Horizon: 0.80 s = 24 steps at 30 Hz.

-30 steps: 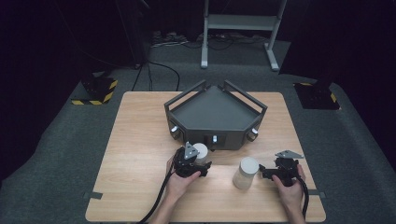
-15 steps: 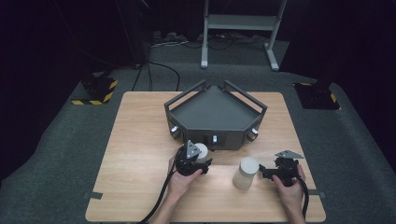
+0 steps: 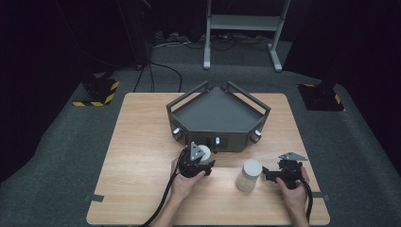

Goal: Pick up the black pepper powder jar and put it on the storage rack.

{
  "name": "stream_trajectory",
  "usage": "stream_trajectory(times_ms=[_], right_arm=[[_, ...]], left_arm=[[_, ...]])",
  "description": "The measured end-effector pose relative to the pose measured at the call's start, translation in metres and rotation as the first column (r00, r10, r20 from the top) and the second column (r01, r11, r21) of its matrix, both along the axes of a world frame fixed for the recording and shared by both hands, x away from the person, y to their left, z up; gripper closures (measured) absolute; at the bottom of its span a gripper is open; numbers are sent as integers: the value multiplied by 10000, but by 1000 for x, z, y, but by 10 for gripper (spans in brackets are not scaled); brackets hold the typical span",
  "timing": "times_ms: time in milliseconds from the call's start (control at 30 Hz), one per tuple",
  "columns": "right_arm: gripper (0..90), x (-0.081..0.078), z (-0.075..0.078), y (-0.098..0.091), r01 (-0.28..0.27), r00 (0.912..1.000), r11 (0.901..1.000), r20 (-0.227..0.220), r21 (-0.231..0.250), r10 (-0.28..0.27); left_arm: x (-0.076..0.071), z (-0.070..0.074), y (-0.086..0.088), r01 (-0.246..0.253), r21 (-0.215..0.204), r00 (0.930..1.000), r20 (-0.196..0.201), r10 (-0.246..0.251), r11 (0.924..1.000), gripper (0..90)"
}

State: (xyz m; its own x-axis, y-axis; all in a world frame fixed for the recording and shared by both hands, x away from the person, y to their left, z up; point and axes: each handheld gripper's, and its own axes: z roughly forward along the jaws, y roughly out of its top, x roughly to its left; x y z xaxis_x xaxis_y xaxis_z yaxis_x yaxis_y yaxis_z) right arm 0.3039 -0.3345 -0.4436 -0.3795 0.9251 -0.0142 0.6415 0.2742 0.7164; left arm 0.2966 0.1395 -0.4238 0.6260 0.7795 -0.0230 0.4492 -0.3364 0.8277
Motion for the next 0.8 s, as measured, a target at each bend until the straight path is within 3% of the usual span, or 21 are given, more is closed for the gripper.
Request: stream_trajectory(times_ms=[233,367,467,800], right_arm=[[0,0,0,0,3,10000,10000,0,4,-3],[1,0,0,0,2,10000,10000,2,5,-2],[0,0,0,0,1,10000,10000,2,4,-1],[0,0,0,0,0,10000,10000,3,2,0]], left_arm=[[1,2,0,-56,12,10000,-63,56,10000,336],[3,4,5,7,-238,9998,-191,-11,9997,338],[1,9,0,14,83,9999,-115,-13,10000,338],[5,26,6,332,-154,9993,-183,-335,9993,338]])
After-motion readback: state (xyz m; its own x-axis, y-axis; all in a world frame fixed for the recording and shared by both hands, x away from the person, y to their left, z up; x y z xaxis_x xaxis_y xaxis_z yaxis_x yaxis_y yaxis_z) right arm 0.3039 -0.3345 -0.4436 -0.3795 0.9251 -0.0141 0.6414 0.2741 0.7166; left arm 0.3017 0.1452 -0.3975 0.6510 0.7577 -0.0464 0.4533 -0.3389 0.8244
